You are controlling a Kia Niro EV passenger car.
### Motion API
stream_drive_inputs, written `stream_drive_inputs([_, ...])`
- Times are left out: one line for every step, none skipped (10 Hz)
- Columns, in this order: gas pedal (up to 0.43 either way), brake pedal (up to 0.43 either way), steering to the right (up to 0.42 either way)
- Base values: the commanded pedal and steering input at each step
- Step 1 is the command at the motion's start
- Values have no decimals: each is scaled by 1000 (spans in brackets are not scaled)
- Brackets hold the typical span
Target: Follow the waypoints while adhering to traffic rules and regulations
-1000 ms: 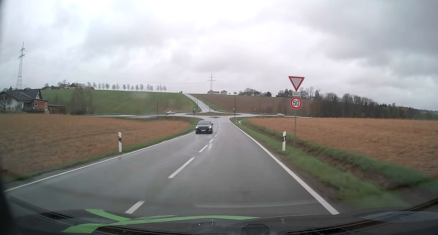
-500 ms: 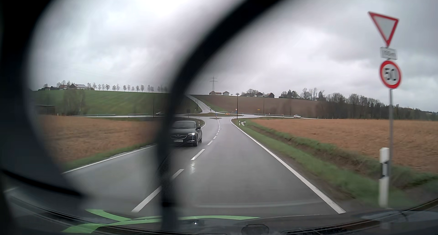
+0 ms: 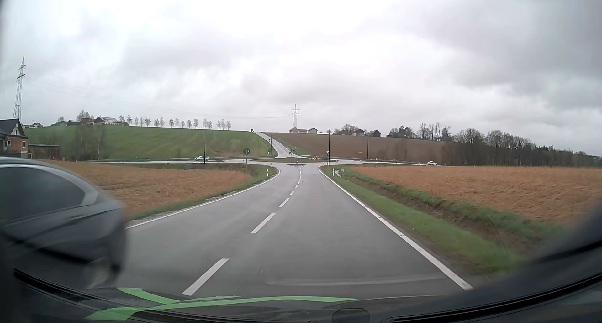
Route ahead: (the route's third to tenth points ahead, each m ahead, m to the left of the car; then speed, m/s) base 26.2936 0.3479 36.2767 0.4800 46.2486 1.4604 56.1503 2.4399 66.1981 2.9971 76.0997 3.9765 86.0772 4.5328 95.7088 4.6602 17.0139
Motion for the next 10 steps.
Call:
stream_drive_inputs([0, 140, -2])
stream_drive_inputs([0, 134, -3])
stream_drive_inputs([0, 128, -2])
stream_drive_inputs([0, 128, -3])
stream_drive_inputs([0, 128, -3])
stream_drive_inputs([0, 134, -2])
stream_drive_inputs([0, 134, -2])
stream_drive_inputs([0, 140, -3])
stream_drive_inputs([0, 140, -3])
stream_drive_inputs([0, 152, -4])
